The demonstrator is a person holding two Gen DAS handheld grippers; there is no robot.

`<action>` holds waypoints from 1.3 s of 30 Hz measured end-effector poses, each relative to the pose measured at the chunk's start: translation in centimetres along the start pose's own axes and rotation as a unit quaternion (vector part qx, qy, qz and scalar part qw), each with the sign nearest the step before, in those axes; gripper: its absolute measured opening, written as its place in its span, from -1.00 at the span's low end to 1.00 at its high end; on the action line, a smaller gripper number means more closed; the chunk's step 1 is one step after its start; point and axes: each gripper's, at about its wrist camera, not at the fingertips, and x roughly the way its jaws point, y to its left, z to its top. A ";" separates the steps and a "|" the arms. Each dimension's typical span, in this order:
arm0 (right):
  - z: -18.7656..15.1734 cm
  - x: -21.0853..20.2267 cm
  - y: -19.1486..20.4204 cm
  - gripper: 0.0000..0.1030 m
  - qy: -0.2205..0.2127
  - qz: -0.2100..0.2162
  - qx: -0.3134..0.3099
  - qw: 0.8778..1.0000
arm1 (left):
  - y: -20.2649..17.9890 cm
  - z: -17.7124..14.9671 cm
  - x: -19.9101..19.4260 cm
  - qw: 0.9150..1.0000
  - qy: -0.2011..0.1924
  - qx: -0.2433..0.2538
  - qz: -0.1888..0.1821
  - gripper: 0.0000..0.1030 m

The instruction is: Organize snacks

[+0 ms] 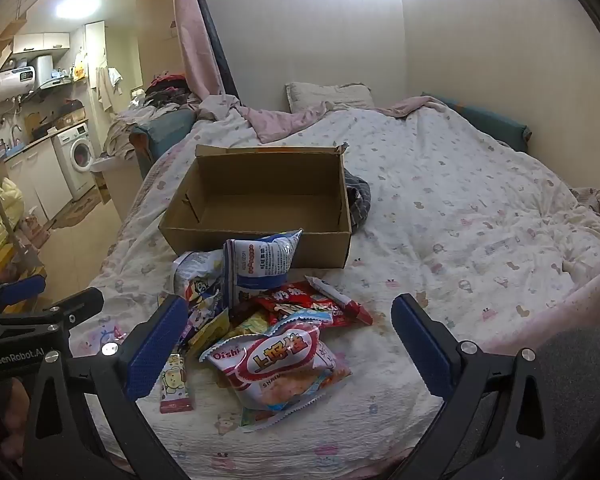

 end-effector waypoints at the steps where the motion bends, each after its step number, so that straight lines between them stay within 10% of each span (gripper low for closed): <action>1: 0.0 0.0 0.0 1.00 -0.001 0.000 0.000 1.000 | 0.0 0.0 0.0 1.000 -0.001 0.000 -0.001 1.00; 39: 0.1 0.0 -0.2 1.00 -0.003 -0.002 0.004 1.000 | -0.1 0.0 0.0 1.000 -0.003 0.001 0.000 1.00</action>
